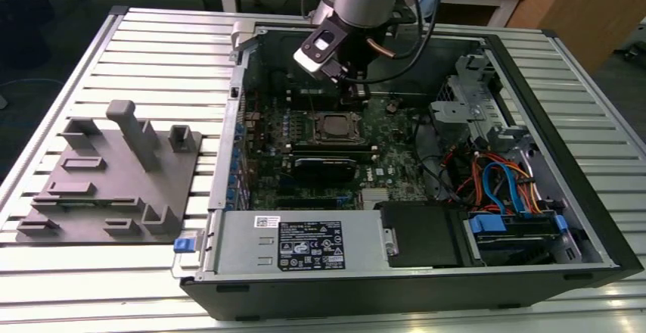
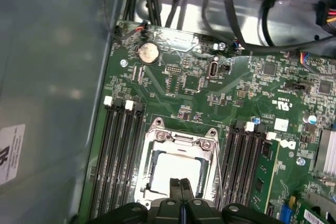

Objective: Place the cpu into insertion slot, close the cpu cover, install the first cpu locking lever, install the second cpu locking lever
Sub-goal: 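Install the first cpu locking lever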

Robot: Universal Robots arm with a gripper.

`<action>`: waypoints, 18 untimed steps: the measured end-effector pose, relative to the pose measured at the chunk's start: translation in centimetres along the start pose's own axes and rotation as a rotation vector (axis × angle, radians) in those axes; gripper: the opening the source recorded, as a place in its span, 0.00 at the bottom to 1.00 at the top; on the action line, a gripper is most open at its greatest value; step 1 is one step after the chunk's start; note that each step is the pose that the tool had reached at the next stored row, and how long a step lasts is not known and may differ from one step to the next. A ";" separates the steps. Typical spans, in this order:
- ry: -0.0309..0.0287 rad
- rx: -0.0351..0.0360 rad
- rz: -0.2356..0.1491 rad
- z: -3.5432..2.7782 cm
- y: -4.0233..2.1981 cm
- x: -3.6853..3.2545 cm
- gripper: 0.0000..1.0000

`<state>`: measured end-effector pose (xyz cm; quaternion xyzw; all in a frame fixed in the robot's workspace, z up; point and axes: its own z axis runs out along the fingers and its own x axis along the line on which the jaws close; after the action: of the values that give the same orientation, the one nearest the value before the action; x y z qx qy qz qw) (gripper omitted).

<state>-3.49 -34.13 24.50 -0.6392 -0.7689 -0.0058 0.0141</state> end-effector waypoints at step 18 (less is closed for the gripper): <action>-0.0008 0.0028 -0.096 0.02 0.00 0.00 0.10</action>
<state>-3.49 -34.14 24.48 -0.6017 -0.7986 -0.0052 0.0144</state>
